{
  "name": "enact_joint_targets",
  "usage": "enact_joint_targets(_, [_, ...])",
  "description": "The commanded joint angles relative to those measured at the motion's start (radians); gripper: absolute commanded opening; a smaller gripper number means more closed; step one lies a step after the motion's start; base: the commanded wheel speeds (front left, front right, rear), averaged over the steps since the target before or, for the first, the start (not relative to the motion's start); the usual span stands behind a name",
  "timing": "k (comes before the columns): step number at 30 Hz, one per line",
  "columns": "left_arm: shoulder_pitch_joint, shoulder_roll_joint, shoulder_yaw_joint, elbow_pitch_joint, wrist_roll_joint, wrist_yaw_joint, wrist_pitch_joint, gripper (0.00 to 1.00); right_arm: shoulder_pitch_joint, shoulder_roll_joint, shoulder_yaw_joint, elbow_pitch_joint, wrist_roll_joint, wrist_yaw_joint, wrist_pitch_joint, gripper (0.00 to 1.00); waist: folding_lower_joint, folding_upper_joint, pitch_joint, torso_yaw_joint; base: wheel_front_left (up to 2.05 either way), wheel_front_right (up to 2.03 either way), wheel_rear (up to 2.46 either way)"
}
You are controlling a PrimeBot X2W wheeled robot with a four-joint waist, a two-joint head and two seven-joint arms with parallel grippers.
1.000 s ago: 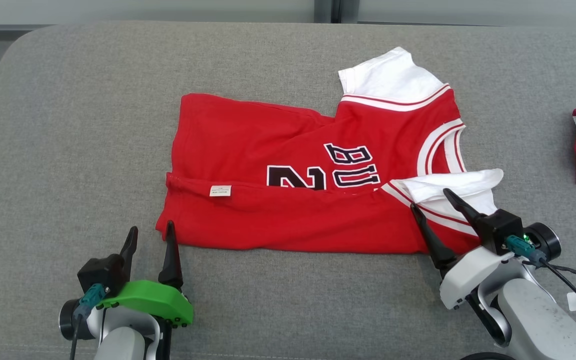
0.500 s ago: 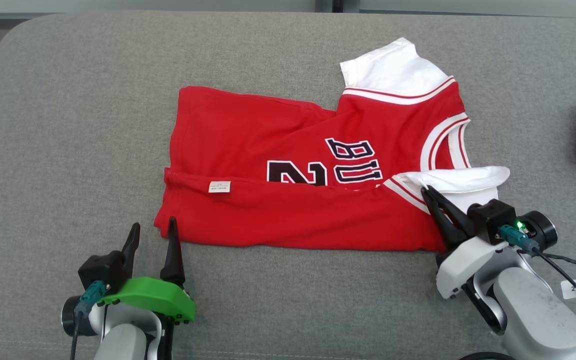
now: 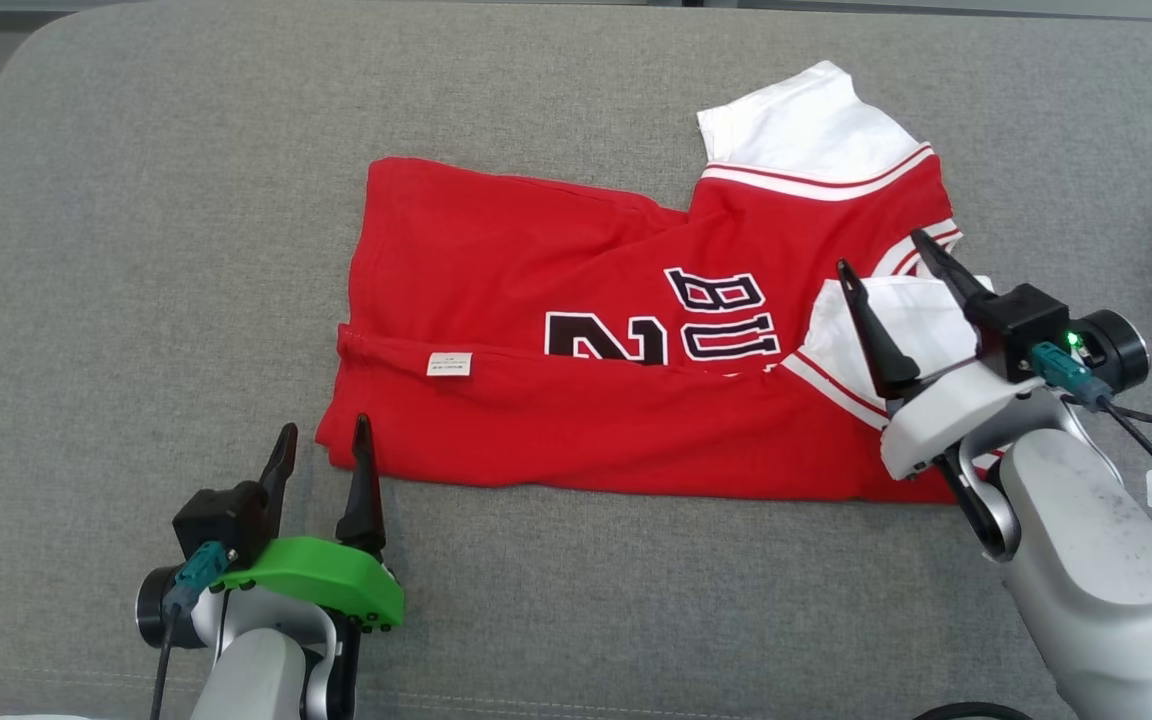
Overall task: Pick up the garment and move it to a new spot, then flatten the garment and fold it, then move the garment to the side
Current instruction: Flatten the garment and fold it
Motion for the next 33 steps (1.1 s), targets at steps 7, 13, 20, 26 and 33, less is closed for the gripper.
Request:
enact_joint_targets(7, [0.016, 0.005, 0.01, -0.005, 0.009, 0.007, 0.0, 1.0, 0.163, 0.037, -0.186, -0.075, 0.014, -0.002, -0.002, 1.0, -0.0001, 0.0, -0.027, -0.011, 0.0, 0.0, 0.0])
enact_joint_targets(13, [0.042, 0.005, 0.037, -0.013, 0.028, 0.001, 0.0, 1.0, 0.324, 0.054, -0.234, -0.1, 0.069, -0.002, -0.002, 1.0, -0.0001, 0.0, -0.046, -0.05, 0.0, 0.0, 0.0])
enact_joint_targets(20, [0.033, 0.006, 0.03, -0.008, 0.035, -0.01, 0.0, 1.0, 0.354, 0.067, -0.236, -0.038, 0.105, -0.002, -0.002, 1.0, -0.0001, 0.0, -0.046, -0.059, 0.0, 0.0, 0.0])
enact_joint_targets(26, [0.035, 0.006, 0.028, -0.009, 0.02, -0.017, 0.0, 1.0, 0.323, 0.075, -0.244, 0.048, 0.125, -0.002, -0.002, 1.0, -0.0001, 0.0, -0.038, -0.042, 0.0, 0.0, 0.0])
enact_joint_targets(33, [0.027, 0.006, 0.025, -0.009, 0.021, -0.019, 0.0, 1.0, 0.294, 0.086, -0.158, 0.155, 0.179, -0.001, 0.008, 0.12, -0.0001, 0.0, -0.029, -0.024, 0.0, 0.0, 0.0])
